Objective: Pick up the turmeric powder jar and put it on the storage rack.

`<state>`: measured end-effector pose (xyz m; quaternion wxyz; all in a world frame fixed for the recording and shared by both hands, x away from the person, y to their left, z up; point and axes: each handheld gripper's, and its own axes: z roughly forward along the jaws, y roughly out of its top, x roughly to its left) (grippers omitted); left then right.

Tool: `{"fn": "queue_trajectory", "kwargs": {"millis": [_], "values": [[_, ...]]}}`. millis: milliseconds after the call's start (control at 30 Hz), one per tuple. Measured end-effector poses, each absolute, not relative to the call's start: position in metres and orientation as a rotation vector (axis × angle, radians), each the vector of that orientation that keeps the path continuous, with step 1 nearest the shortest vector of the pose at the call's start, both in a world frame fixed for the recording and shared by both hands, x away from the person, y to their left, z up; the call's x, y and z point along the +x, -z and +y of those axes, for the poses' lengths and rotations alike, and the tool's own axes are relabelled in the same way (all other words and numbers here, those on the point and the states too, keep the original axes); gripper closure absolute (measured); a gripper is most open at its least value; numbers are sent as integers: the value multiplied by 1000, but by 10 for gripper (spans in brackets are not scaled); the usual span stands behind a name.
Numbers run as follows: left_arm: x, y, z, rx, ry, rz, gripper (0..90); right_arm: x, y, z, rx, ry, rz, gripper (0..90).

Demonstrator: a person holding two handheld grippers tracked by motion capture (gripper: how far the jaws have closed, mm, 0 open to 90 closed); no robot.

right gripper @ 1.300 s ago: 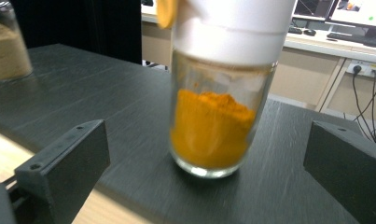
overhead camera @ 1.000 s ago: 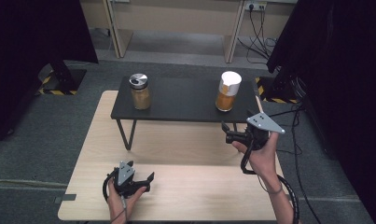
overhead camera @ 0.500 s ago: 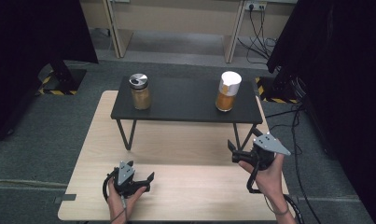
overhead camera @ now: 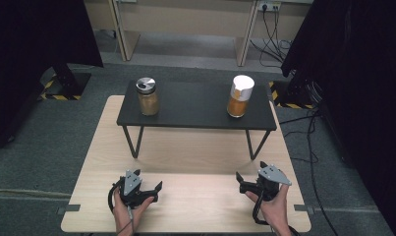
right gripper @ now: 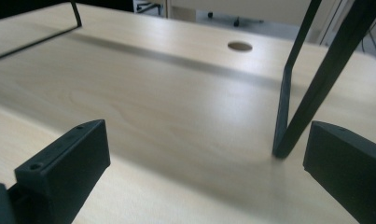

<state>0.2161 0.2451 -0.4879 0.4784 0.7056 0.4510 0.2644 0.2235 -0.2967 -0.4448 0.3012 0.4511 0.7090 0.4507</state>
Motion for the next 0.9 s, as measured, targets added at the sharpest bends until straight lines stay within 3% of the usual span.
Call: {"fn": "queue_trajectory", "kwargs": {"millis": [900], "values": [[214,489,245,1718,-652,1098,24,219,476,-291,1285,-1149,1900,10]]}}
